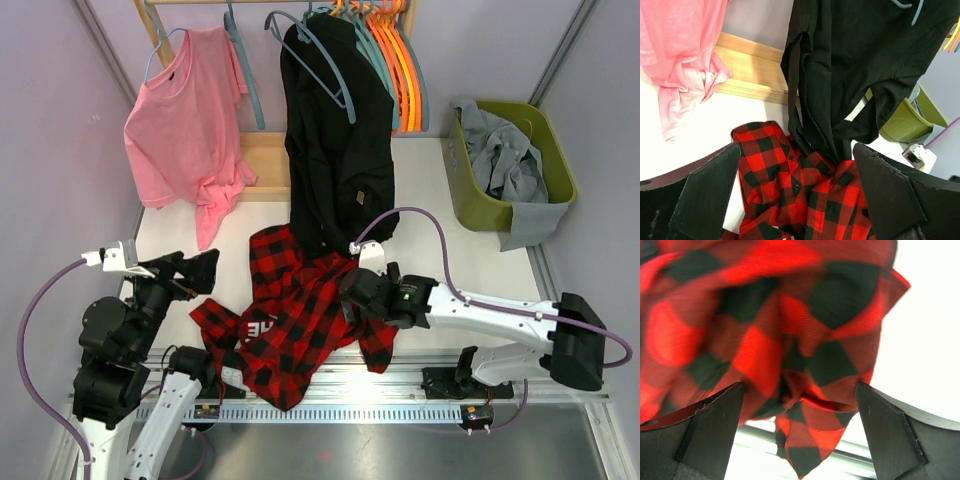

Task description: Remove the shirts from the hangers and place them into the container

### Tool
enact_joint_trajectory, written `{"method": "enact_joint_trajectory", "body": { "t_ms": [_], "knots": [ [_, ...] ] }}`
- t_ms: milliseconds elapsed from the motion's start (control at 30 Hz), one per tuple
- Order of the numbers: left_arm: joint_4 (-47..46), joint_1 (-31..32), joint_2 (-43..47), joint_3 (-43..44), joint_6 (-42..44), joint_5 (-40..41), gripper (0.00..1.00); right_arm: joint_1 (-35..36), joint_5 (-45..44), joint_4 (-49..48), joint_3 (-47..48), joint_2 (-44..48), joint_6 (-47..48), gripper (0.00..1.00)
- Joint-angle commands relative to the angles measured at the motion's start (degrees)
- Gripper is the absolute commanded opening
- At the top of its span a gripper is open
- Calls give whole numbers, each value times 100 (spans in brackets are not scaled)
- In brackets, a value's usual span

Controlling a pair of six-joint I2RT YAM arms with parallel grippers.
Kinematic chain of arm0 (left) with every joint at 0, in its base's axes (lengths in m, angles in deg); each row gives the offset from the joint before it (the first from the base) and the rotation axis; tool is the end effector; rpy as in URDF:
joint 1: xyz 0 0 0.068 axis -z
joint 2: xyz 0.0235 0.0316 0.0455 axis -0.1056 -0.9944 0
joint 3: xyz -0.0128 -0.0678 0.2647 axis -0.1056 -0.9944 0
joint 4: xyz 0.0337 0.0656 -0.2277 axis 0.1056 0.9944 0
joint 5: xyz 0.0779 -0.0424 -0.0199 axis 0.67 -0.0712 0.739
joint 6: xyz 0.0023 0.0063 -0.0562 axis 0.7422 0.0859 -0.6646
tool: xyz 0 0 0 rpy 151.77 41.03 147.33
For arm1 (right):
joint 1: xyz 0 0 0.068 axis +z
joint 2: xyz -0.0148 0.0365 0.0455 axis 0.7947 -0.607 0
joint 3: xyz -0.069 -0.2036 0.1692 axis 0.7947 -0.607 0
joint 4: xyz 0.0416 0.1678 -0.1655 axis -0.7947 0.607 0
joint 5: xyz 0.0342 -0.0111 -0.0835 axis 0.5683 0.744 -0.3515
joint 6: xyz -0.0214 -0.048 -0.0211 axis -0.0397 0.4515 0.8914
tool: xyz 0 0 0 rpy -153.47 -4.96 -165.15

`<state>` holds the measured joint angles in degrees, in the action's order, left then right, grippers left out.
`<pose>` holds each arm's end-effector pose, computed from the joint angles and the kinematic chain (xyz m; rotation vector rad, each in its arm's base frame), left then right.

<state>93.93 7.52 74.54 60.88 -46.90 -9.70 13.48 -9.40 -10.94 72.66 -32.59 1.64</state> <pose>0.0173 -0.0044 0.3579 -0.1830 1.6031 -0.5530 0.1068 0.1964 0.2471 -0.4332 2.4131 0.1624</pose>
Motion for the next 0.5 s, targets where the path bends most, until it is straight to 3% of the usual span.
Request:
{"method": "enact_joint_trajectory", "body": {
  "t_ms": [0, 300, 467],
  "knots": [
    [-201, 21, -121, -2, 24, -148, 99, 43, -1041, 193, 184, -335, -924, 99],
    [-95, 21, -77, -20, 86, -87, 99, 34, -1050, -729, 579, -1899, -1004, 99],
    [1, 21, -24, 24, 138, -43, 99, 25, -1120, -1011, 624, -2059, -951, 79]
  ]
}}
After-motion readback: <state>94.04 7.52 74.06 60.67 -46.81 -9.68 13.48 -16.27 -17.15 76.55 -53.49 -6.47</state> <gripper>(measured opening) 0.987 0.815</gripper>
